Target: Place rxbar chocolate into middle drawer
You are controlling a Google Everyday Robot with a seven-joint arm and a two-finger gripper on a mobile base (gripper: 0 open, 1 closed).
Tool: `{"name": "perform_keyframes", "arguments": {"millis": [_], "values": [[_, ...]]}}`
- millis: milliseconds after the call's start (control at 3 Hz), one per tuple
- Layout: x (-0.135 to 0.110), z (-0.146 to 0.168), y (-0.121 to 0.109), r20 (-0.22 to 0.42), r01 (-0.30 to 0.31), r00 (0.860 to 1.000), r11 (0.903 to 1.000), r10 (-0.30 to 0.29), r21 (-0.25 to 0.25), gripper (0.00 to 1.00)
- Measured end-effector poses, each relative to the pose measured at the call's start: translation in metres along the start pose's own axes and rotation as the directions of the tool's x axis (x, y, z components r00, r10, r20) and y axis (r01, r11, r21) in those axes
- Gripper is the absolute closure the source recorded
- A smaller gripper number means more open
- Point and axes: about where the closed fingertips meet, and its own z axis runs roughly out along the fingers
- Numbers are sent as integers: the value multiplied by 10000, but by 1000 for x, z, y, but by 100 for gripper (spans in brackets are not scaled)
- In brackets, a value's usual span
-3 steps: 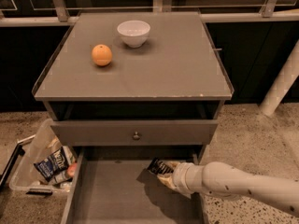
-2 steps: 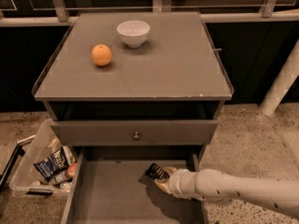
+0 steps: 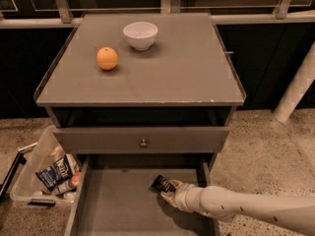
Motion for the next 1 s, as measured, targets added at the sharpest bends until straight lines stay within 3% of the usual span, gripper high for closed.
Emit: {"name": "perform_keyframes", "arguments": {"millis": [333,1000], "values": [[9,14,-2,209,-59,9998,10000,58,21,100],[10,15,-2,208,-81,9998,10000,81,4,58]]}}
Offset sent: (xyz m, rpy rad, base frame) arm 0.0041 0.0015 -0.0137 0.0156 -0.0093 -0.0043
